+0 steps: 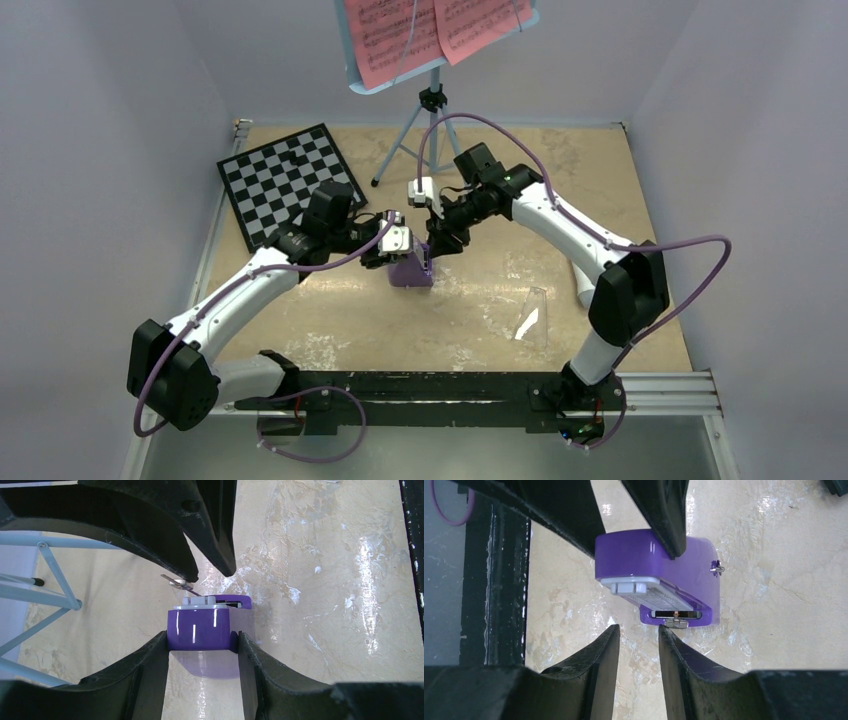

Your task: Pack up the instrument practice props

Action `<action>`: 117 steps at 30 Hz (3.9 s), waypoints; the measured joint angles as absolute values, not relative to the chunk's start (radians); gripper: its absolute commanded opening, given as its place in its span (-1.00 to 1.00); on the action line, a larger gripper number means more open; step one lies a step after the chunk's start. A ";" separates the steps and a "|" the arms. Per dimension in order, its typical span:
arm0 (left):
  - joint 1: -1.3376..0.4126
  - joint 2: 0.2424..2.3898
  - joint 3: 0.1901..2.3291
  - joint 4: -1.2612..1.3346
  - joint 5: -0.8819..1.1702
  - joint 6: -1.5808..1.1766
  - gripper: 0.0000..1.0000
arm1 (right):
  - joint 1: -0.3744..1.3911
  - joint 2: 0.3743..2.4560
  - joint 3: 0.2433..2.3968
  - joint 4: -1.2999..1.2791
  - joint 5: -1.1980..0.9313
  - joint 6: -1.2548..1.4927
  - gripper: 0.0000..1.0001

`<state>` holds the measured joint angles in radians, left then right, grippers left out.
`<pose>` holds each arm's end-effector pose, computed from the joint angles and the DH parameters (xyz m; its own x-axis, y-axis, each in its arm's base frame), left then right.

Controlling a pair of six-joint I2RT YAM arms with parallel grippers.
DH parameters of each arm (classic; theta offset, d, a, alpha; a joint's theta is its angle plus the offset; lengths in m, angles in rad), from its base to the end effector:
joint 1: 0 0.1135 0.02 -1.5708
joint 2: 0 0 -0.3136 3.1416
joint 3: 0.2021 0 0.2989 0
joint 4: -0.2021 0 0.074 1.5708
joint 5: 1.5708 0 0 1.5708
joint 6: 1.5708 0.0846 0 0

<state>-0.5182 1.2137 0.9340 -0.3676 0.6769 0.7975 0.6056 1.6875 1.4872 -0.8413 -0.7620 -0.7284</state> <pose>0.2518 -0.2045 0.2998 0.2210 0.5161 -0.8275 0.9478 0.0864 0.3070 0.3151 0.2892 0.3088 -0.0647 -0.6306 -0.7734 -0.9936 -0.0313 0.1086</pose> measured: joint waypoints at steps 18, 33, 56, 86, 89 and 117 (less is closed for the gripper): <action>-0.517 1.214 0.935 -0.371 0.681 0.804 -1.00 | 0.591 1.723 1.507 -0.829 -0.735 -0.699 -0.32; -0.517 1.218 0.939 -0.375 0.683 0.804 -1.00 | 0.577 1.781 1.555 -0.809 -0.726 -0.638 -0.43; -0.513 1.229 0.950 -0.383 0.686 0.804 -1.00 | 0.584 1.787 1.563 -0.800 -0.762 -0.619 -0.44; -0.513 1.240 0.963 -0.393 0.687 0.804 -1.00 | 0.614 1.789 1.573 -0.808 -0.781 -0.623 -0.49; -0.513 1.243 0.966 -0.395 0.687 0.804 -1.00 | 0.614 1.789 1.573 -0.808 -0.781 -0.629 -0.50; -0.512 1.250 0.968 -0.373 0.670 0.752 -1.00 | 0.609 1.776 1.552 -0.813 -0.798 -0.606 -0.32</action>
